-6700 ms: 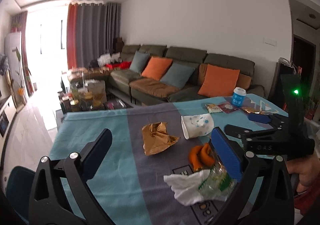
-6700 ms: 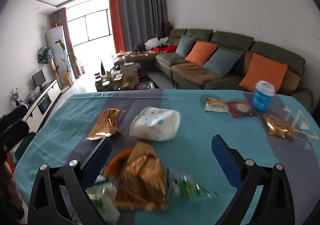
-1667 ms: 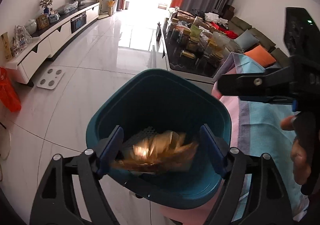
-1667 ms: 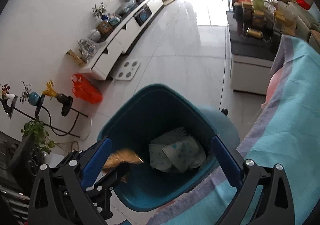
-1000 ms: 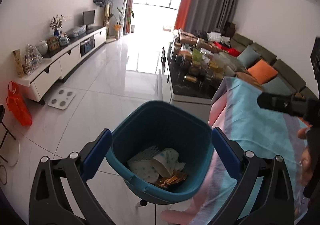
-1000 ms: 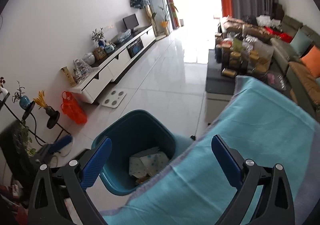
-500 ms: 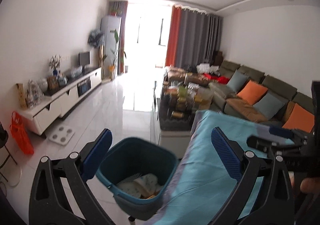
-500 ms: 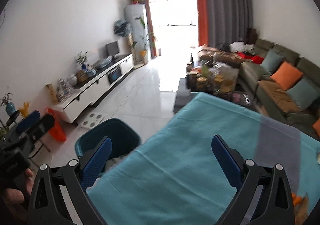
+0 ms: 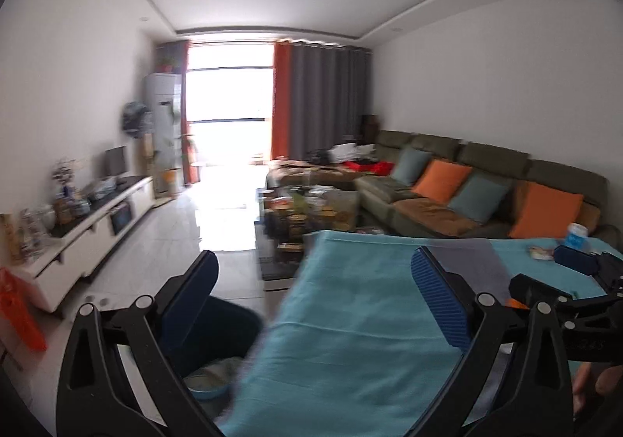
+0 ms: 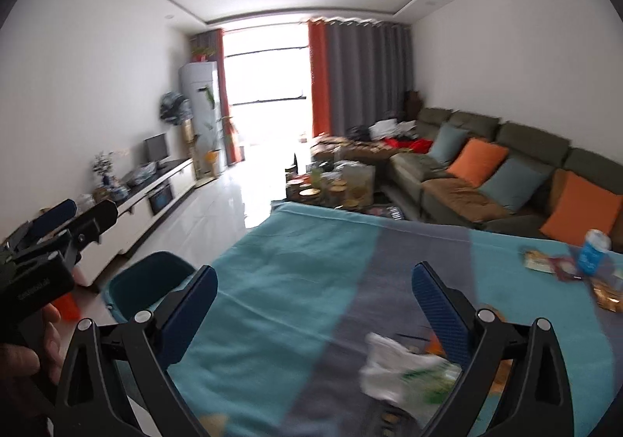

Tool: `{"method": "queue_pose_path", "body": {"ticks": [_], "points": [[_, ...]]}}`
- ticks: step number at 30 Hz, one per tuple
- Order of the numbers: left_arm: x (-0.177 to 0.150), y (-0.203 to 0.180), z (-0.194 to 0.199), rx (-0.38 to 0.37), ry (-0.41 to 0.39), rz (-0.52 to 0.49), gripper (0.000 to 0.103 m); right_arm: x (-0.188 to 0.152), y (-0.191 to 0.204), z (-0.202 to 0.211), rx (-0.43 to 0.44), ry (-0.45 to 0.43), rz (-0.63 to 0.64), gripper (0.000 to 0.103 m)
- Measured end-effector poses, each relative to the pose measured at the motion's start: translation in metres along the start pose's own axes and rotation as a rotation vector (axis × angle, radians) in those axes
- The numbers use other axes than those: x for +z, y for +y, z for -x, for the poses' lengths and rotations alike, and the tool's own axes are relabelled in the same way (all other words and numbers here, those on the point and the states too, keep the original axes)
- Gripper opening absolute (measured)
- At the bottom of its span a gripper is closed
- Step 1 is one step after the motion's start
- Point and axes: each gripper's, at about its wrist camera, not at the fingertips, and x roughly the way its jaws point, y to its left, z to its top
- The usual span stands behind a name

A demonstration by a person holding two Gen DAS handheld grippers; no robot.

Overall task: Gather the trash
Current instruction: 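Move both empty tools back over the table, then grasp the green-printed snack bag with the left tool while the right tool grasps the clear plastic wrapper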

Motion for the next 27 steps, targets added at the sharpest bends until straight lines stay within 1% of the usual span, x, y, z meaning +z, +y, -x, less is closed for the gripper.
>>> {"method": "queue_pose_path", "body": {"ticks": [3,6,10,15,19,23,27], "points": [[-0.004,-0.021,0.005,-0.079,-0.008,-0.027,0.098,-0.012,-0.014,0.022,-0.052,-0.019,-0.021,0.096],[-0.009,-0.038,0.007,-0.13,-0.011,-0.05,0.098,-0.024,-0.03,0.039,-0.1,-0.023,-0.049,0.096],[-0.014,-0.055,0.006,-0.196,0.012,-0.052,0.098,-0.036,-0.043,0.055,-0.17,-0.02,-0.071,0.096],[-0.019,-0.068,0.005,-0.236,0.008,-0.072,0.098,-0.053,-0.061,0.078,-0.247,-0.025,-0.118,0.096],[-0.023,-0.072,0.008,-0.26,0.012,-0.085,0.098,-0.062,-0.068,0.095,-0.298,-0.059,-0.156,0.096],[-0.028,-0.078,0.007,-0.283,0.023,-0.093,0.098,-0.062,-0.068,0.108,-0.335,-0.089,-0.162,0.096],[-0.033,-0.082,0.006,-0.31,0.031,-0.103,0.098,-0.063,-0.068,0.112,-0.354,-0.092,-0.16,0.096]]}}
